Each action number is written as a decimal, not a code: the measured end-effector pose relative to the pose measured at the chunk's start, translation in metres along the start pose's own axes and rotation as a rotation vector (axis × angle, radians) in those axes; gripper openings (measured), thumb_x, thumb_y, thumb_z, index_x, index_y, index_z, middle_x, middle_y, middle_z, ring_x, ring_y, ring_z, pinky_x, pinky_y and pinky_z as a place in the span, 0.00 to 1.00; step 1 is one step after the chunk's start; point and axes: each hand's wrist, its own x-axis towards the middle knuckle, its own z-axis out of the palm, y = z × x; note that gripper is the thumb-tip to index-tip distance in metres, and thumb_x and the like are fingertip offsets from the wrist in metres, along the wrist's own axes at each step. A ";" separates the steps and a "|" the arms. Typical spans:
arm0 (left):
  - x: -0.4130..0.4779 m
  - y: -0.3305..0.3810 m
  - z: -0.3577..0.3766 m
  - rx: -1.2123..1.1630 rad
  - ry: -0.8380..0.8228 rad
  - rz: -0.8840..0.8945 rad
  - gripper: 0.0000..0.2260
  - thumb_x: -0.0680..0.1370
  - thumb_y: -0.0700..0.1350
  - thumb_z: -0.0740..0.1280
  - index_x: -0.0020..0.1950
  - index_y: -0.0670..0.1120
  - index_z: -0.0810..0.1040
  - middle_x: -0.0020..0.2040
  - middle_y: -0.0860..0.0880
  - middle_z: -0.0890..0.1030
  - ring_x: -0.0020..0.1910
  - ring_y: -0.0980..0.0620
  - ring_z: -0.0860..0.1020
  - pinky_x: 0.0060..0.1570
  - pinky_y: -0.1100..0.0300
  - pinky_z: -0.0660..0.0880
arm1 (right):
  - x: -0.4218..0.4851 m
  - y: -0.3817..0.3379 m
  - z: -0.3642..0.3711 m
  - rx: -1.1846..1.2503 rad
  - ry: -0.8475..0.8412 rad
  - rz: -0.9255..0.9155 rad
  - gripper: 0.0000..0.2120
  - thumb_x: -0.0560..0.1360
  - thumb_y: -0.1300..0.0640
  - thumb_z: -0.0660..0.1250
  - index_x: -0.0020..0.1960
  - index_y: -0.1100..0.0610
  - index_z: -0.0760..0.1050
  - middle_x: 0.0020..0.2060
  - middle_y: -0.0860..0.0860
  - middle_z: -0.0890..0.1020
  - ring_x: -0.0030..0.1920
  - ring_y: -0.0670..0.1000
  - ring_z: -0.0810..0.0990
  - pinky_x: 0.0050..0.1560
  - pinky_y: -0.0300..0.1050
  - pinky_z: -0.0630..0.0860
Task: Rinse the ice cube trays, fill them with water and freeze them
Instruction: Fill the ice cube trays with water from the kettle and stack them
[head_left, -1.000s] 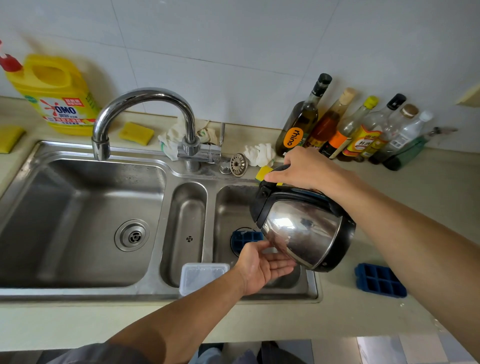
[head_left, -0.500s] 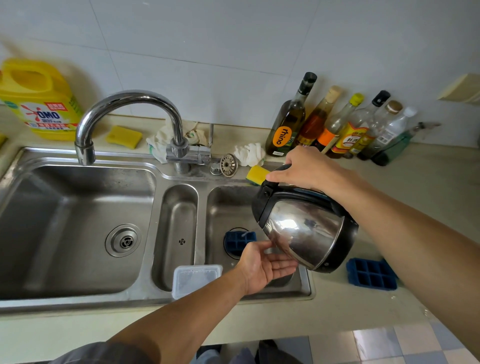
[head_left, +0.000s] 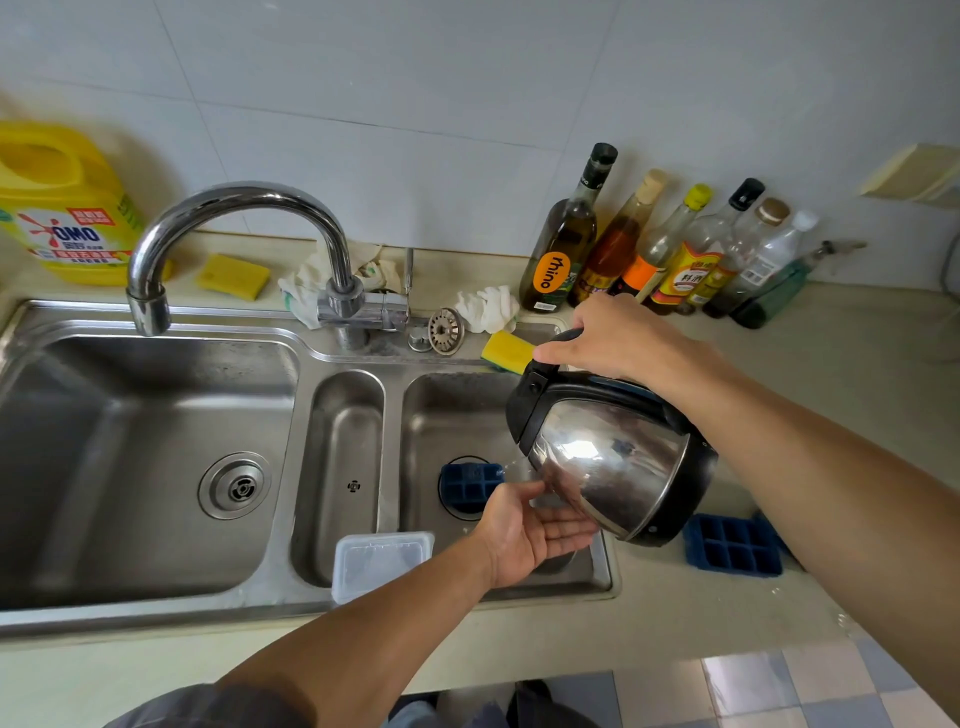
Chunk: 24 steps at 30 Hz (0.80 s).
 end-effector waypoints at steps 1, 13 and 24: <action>0.000 0.000 0.000 0.003 0.002 0.000 0.21 0.86 0.48 0.51 0.75 0.38 0.67 0.60 0.29 0.80 0.60 0.33 0.81 0.61 0.42 0.78 | 0.000 0.000 0.000 -0.001 -0.001 0.001 0.29 0.71 0.33 0.71 0.34 0.58 0.70 0.32 0.53 0.71 0.31 0.53 0.70 0.32 0.46 0.62; 0.001 0.000 -0.004 0.048 0.035 0.036 0.19 0.85 0.47 0.53 0.72 0.42 0.70 0.60 0.29 0.81 0.59 0.33 0.81 0.63 0.42 0.77 | -0.006 0.009 0.000 0.080 0.009 0.007 0.29 0.70 0.31 0.71 0.35 0.57 0.70 0.32 0.52 0.70 0.31 0.52 0.69 0.33 0.47 0.61; 0.005 0.028 0.020 0.371 0.224 0.298 0.13 0.86 0.48 0.57 0.66 0.45 0.74 0.54 0.36 0.83 0.51 0.38 0.82 0.52 0.43 0.78 | -0.050 0.088 -0.001 0.482 0.028 0.112 0.28 0.72 0.32 0.70 0.37 0.58 0.80 0.23 0.50 0.77 0.27 0.48 0.77 0.38 0.46 0.74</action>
